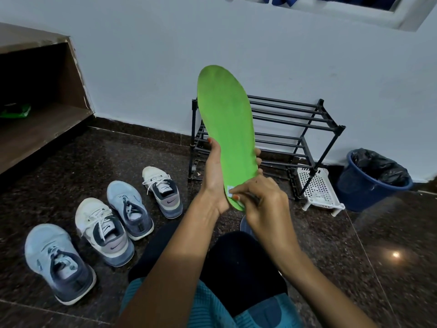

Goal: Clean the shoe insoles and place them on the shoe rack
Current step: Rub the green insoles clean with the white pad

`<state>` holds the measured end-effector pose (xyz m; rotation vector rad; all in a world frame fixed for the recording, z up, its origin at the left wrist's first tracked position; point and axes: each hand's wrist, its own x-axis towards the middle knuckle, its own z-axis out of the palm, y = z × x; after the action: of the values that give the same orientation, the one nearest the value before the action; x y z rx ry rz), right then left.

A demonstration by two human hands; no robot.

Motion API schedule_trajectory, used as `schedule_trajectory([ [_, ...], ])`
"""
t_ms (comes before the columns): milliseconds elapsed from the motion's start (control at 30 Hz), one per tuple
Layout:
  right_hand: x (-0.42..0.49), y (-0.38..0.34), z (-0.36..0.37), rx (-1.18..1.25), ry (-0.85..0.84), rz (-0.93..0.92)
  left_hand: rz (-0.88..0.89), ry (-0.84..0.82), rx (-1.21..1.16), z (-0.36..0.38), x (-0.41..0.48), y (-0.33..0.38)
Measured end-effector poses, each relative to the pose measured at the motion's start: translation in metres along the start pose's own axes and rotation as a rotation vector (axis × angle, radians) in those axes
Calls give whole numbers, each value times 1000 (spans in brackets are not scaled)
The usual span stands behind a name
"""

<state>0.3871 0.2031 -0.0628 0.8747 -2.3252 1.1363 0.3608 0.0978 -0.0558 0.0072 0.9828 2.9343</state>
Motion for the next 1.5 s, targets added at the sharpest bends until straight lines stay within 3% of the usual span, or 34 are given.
schedule_trajectory([
  [200, 11, 5, 4, -94, 97, 16, -4, 11, 65, -1, -1, 1],
  [433, -3, 2, 4, 71, -24, -18, 9, 16, 22, 0, 0, 1],
  [567, -1, 8, -3, 31, -80, -66, -3, 18, 9, 0, 1, 0],
  [767, 4, 14, -4, -77, 17, -34, 3, 36, 70, 2, 0, 0],
  [1133, -5, 13, -6, -3, -132, -75, -11, 50, 36, 3, 1, -1],
  [1333, 4, 27, -11, -117, -66, -45, 15, 68, 107, 3, 1, -1],
  [1500, -3, 17, -4, -33, -66, -47, 34, 80, 95, 4, 0, -1],
])
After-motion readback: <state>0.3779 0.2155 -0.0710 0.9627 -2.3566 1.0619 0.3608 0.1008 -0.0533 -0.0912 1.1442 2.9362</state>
